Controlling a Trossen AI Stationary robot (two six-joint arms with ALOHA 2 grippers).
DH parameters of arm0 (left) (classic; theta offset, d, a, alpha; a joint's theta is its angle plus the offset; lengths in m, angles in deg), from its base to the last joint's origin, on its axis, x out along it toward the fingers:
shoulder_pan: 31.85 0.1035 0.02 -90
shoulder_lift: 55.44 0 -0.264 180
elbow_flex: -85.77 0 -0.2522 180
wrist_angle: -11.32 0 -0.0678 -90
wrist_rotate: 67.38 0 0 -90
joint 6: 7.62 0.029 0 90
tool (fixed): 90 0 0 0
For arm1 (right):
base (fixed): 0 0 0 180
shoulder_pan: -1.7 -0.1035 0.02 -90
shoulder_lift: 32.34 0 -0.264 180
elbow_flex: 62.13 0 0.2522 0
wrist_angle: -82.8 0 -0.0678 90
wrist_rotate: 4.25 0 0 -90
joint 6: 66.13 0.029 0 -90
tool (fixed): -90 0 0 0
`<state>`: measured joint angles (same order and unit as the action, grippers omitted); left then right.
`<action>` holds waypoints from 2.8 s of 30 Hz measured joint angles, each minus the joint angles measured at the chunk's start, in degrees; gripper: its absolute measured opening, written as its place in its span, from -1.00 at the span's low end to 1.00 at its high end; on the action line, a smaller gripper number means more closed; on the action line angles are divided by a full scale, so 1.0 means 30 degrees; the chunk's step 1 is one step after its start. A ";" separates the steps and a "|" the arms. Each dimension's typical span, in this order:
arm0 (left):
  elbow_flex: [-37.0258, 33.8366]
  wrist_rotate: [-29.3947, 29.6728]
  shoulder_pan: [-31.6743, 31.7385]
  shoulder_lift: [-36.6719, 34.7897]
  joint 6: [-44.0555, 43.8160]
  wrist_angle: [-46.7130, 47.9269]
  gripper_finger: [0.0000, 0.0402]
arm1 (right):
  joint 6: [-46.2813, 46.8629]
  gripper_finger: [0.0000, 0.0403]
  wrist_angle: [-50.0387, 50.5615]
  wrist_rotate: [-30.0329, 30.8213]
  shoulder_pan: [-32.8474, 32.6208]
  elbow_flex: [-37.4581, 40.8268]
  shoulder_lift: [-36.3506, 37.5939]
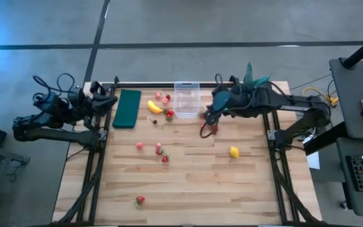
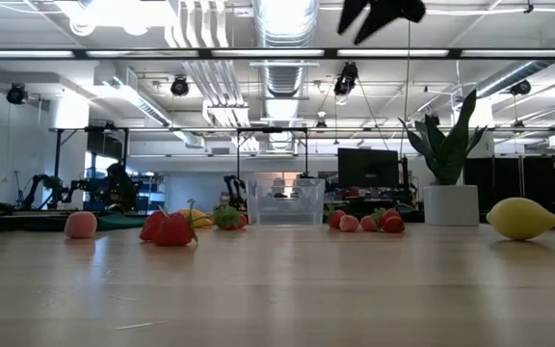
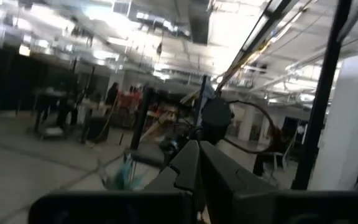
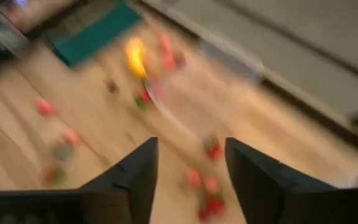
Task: Pick and placing Produce into tupperware
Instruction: Put the yellow lemon into the transparent bin
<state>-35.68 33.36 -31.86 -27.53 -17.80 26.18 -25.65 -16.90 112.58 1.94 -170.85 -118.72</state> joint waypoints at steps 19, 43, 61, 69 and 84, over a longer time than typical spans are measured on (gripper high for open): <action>-0.0012 0.1466 -0.0007 -0.0057 -0.4050 0.6450 -1.00 | 0.5232 0.18 0.5396 -0.8670 -0.1375 0.6147 -0.1520; -0.0019 0.1438 -0.0007 -0.0714 -0.4032 0.6465 -1.00 | 0.9709 0.43 -0.2255 -0.8788 -0.3253 1.3041 -0.0937; -0.0019 0.1435 -0.0007 -0.0699 -0.4057 0.6352 -1.00 | 0.9337 0.38 -0.5910 -0.8700 -0.3253 1.6284 -0.0937; -0.0019 0.1438 -0.0007 -0.0695 -0.4057 0.6298 -1.00 | 0.9556 0.13 -0.5992 -0.8428 -0.3239 1.6480 -0.0937; -0.0004 0.1519 -0.0007 -0.0491 -0.4050 0.6291 -1.00 | 0.9369 0.05 -0.6034 -0.8560 -0.3239 1.5215 -0.0966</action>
<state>-35.69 37.91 -31.88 -29.01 -29.95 45.05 2.46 -35.00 86.90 -7.78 -125.20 -121.61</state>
